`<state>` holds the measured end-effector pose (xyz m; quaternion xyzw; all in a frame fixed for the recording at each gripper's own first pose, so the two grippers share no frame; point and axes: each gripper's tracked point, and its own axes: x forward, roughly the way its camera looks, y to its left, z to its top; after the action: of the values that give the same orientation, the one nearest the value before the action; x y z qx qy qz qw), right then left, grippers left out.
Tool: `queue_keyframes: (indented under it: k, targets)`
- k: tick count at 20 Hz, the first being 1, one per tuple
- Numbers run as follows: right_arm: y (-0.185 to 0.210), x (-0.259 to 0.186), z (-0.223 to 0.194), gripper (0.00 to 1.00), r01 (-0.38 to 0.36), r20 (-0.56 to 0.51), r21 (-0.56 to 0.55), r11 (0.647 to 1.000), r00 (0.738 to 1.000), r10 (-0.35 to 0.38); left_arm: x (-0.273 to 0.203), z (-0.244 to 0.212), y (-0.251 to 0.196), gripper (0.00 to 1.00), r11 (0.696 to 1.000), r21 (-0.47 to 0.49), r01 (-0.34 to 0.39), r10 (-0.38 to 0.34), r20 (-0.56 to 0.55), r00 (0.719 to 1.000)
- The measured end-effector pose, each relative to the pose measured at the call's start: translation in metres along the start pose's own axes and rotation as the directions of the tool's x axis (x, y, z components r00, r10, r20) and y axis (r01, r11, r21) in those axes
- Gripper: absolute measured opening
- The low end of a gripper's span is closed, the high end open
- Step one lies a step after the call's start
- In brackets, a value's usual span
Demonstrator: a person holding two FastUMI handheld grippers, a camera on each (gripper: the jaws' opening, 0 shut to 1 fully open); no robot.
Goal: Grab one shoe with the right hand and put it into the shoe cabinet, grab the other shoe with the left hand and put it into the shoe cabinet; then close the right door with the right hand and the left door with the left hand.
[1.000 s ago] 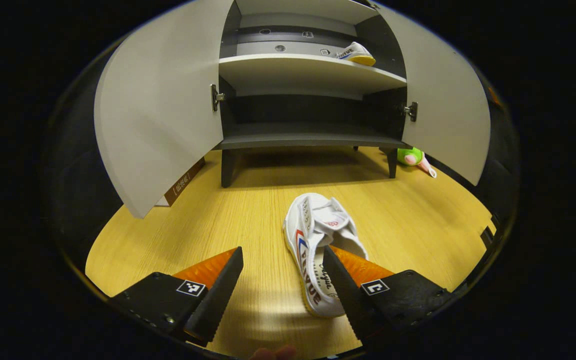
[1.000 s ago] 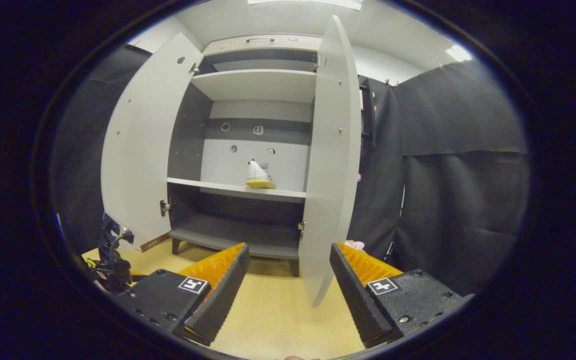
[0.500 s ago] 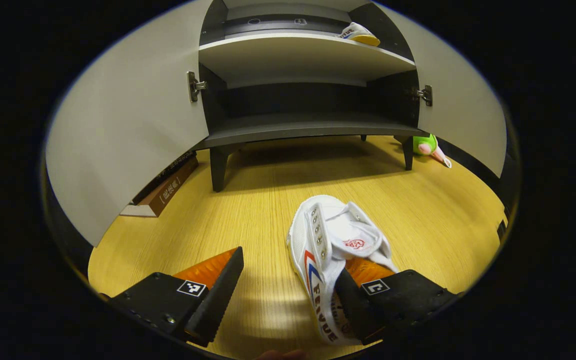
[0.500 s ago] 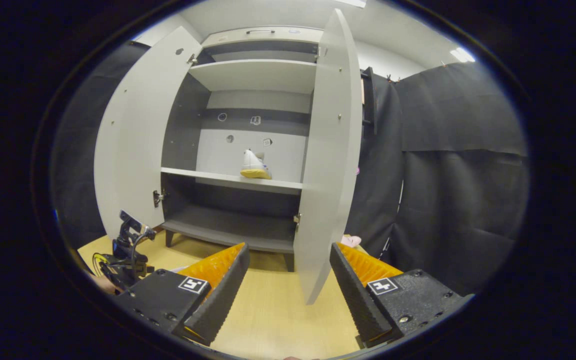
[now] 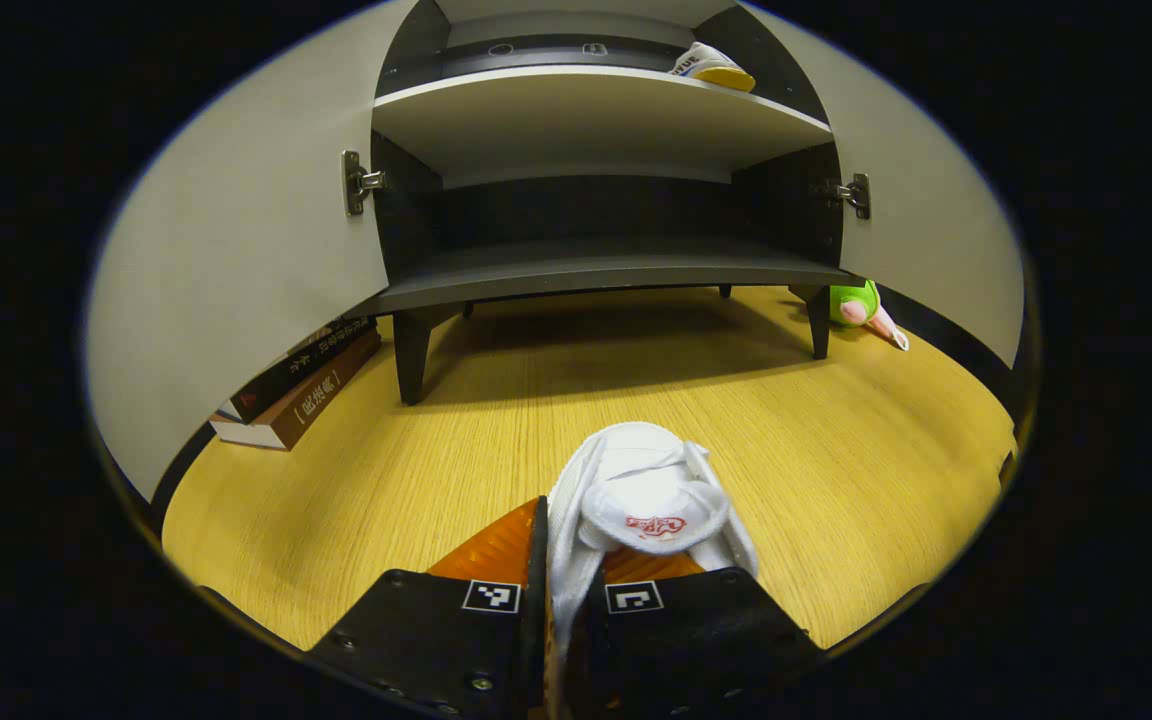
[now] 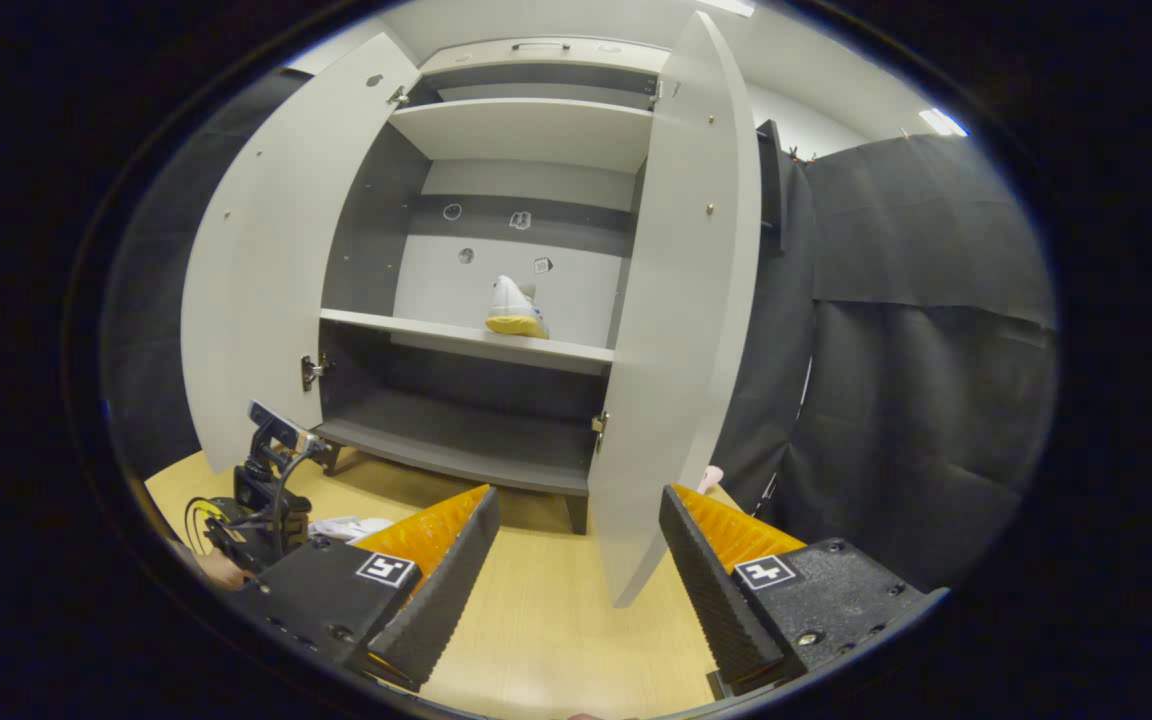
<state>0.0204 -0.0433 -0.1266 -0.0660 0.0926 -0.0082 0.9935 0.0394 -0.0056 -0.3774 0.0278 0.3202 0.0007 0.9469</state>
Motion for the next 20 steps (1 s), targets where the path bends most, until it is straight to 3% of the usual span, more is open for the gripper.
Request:
queue_keyframes:
  k: [2,3,5,6,7,8,13,20]
  targets:
    - [0.006,0.002,-0.002,1.0,-0.01,-0.005,-0.003,1.0,1.0,0.01,0.001,-0.004,0.004,0.16,1.0,-0.002,-0.008,0.008,-0.006,1.0]
    - [0.008,0.003,-0.004,1.0,-0.017,-0.008,-0.007,1.0,1.0,0.017,0.0,-0.004,0.005,0.03,1.0,-0.009,0.002,-0.003,-0.012,1.0]
    - [0.013,0.004,-0.005,1.0,-0.028,-0.01,-0.015,0.999,1.0,0.028,-0.01,0.0,0.002,0.01,0.997,-0.064,0.035,-0.037,-0.018,0.999]
    - [0.016,0.003,-0.005,1.0,-0.037,-0.008,-0.018,0.999,0.999,0.037,-0.018,0.007,0.003,0.11,0.996,-0.077,0.038,-0.038,0.001,0.999]
    - [0.019,0.002,-0.005,1.0,-0.045,-0.005,-0.021,0.999,0.999,0.045,-0.028,0.018,0.007,0.0,0.997,-0.072,0.028,-0.026,0.031,0.999]
    - [0.022,0.002,-0.004,1.0,-0.054,-0.001,-0.021,0.998,0.999,0.054,-0.042,0.031,0.009,0.0,0.998,-0.066,0.014,-0.01,0.062,0.998]
    - [0.039,-0.001,0.004,1.0,-0.128,0.027,-0.005,0.992,0.991,0.128,-0.106,0.116,0.013,0.0,0.996,-0.089,-0.012,0.028,0.181,0.983]
    - [0.058,-0.002,0.019,1.0,-0.198,0.076,-0.008,0.98,0.977,0.198,-0.156,0.27,0.021,0.0,0.99,-0.142,-0.016,0.066,0.355,0.933]
